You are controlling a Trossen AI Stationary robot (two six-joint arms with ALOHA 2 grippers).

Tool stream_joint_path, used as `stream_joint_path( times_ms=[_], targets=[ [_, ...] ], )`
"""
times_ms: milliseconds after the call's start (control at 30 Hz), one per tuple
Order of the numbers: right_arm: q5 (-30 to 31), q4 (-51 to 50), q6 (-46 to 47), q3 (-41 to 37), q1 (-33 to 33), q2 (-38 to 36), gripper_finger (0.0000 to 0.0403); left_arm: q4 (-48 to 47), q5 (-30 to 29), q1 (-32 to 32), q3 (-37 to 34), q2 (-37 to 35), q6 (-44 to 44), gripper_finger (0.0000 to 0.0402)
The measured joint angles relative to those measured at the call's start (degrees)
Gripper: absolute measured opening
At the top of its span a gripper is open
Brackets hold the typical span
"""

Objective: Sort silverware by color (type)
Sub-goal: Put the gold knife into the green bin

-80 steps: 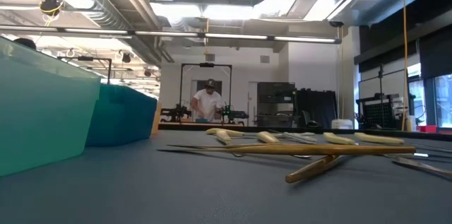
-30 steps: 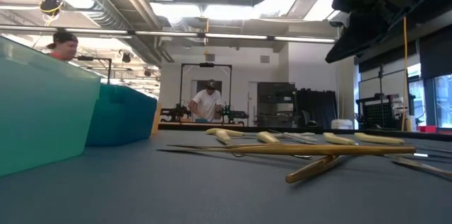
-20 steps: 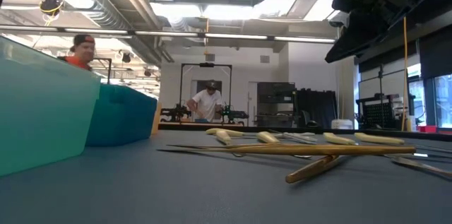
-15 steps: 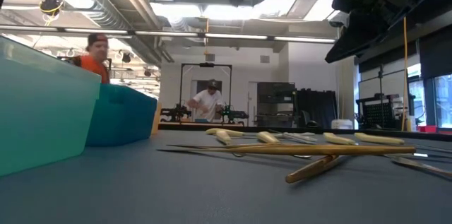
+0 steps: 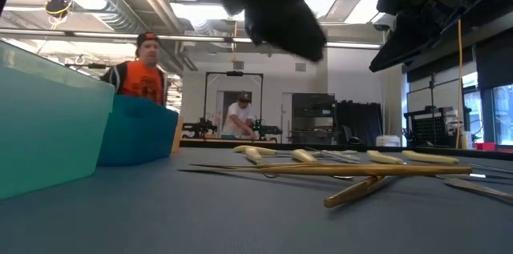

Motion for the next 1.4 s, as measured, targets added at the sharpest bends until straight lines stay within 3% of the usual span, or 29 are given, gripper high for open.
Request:
stream_joint_path(
  times_ms=[300,1100,1400],
  targets=[
    [0.0,0.0,0.1,0.0,0.0,0.0,0.0072,0.2,0.0,0.2,0.0,5.2,0.0,0.0150],
    [0.0,0.0,0.0,0.0,0.0,0.0,0.0072,0.2,5.0,3.3,0.0,9.8,0.1,0.0150],
    [0.0,0.0,0.0,0.0,0.0,0.0,0.0072,-0.1,6.2,3.7,0.0,10.1,4.2,0.0150]
  ],
)
